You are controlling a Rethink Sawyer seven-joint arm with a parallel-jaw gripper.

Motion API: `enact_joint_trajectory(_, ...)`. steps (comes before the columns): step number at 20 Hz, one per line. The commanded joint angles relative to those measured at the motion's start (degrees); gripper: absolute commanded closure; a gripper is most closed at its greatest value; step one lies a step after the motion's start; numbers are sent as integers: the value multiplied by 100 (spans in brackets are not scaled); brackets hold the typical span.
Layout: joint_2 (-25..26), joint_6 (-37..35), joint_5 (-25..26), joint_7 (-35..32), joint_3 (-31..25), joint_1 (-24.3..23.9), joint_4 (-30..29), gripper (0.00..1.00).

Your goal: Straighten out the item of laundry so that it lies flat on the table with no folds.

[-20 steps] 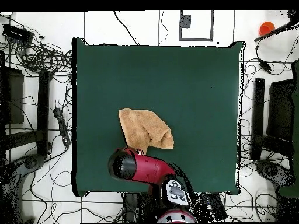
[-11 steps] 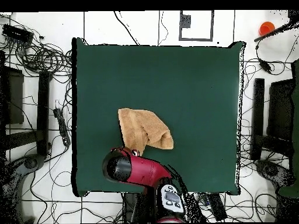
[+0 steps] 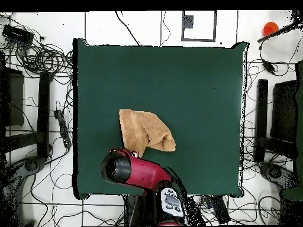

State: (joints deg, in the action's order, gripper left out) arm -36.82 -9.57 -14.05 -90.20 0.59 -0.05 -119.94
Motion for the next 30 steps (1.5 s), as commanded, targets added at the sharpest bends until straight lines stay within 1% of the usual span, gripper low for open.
enact_joint_trajectory(1, 343, 8, -437, -1629, -605, 239, -201, 100)
enact_joint_trajectory(10, 692, 413, -465, -1689, -608, 357, -78, 100)
enact_joint_trajectory(15, 751, 420, -596, -1755, -558, 526, 0, 100)
enact_joint_trajectory(22, 748, 8, -871, -1747, -406, 841, 281, 100)
enact_joint_trajectory(27, 603, -251, -1148, -1856, -402, 970, 300, 100)
enact_joint_trajectory(30, 467, -626, -1328, -1954, -186, 1194, 429, 100)
